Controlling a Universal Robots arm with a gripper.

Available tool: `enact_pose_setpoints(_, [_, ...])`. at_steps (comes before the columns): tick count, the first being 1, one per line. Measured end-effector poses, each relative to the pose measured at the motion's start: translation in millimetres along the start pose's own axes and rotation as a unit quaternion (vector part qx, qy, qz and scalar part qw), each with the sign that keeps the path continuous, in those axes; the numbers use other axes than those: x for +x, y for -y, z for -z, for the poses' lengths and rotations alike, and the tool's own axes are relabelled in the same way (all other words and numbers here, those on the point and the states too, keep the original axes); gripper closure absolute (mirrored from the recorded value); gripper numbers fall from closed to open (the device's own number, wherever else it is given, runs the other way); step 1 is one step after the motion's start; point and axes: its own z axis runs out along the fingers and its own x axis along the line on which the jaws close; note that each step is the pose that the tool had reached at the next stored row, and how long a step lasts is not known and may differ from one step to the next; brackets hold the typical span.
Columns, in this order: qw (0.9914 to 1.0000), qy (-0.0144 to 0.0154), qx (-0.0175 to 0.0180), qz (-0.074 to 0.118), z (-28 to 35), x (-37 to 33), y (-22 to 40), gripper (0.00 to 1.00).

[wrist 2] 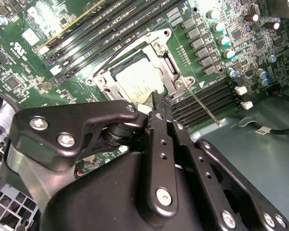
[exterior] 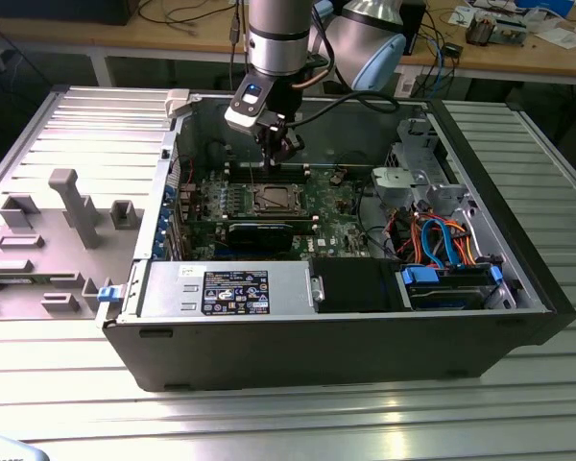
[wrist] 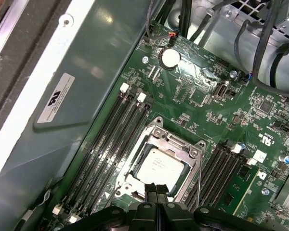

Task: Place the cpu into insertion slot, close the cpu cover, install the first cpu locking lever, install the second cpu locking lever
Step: 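Install the first cpu locking lever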

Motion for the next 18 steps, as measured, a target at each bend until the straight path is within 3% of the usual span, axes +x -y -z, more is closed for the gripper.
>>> enact_pose_setpoints(18, [0.99999,-0.002,-0.0013,0.003,0.0,0.0,0.0,0.89])
